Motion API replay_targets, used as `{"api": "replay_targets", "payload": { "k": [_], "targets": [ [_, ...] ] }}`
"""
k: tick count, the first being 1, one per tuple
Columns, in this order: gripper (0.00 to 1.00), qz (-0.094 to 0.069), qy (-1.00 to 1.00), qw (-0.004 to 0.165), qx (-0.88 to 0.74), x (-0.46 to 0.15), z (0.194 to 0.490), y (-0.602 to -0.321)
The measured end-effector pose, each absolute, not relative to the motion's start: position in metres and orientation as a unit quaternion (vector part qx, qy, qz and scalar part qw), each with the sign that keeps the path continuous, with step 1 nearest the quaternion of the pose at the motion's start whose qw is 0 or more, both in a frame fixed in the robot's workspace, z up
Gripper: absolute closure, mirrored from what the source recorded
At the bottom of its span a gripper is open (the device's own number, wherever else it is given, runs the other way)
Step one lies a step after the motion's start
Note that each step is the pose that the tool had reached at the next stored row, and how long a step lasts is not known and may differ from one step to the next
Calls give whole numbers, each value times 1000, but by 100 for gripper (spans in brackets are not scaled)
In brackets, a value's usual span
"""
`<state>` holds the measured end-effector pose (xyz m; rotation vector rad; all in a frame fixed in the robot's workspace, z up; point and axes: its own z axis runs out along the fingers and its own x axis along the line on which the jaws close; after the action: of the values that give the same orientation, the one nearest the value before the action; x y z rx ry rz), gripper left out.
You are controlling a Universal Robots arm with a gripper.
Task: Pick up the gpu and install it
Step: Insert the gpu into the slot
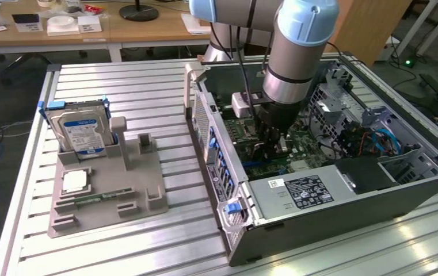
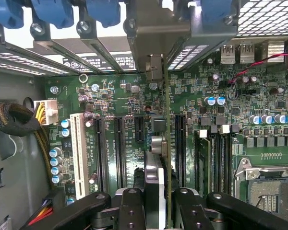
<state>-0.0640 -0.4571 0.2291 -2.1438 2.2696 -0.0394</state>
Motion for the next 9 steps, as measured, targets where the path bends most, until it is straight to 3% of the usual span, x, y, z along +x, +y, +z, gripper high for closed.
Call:
{"api": "replay_targets", "payload": {
  "k": [9],
  "targets": [
    [72,-13,727,10,-686,-64,229,-456]
  ]
}}
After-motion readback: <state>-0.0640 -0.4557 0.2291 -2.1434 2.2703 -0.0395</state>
